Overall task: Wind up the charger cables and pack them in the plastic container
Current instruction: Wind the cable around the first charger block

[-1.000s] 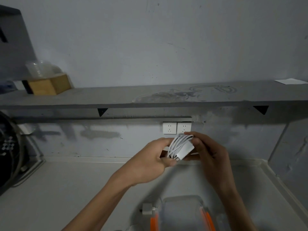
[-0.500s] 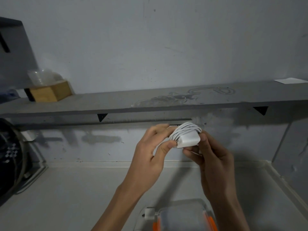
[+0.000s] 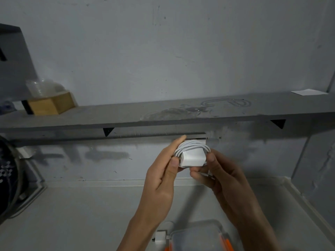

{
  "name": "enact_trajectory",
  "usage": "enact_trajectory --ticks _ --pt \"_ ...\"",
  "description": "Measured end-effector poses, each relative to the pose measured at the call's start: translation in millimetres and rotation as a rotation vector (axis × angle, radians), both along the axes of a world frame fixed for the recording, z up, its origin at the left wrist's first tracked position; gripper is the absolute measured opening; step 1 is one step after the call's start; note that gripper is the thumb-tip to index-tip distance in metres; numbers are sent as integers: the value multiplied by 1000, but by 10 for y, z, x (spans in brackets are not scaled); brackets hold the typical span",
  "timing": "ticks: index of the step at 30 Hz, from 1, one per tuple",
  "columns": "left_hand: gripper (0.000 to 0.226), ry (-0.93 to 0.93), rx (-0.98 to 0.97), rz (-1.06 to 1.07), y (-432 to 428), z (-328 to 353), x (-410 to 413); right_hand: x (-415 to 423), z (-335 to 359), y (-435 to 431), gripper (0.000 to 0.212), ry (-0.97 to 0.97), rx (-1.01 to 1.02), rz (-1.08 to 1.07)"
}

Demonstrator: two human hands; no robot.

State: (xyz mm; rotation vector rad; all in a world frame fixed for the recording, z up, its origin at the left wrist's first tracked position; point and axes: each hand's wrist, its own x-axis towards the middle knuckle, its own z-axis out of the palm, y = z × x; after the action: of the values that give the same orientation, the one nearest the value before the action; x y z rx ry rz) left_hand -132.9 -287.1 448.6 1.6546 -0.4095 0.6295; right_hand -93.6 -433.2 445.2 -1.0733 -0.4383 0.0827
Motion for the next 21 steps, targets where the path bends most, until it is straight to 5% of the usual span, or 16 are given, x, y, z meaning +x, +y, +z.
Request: enact_trajectory --ticks 10,21 --pt "40 -30 -44 73 5 86 -32 -34 49 8 28 -44 -81 -61" --pt "37 142 -102 -39 185 72 -205 193 255 -474 15 -627 -678 -352"
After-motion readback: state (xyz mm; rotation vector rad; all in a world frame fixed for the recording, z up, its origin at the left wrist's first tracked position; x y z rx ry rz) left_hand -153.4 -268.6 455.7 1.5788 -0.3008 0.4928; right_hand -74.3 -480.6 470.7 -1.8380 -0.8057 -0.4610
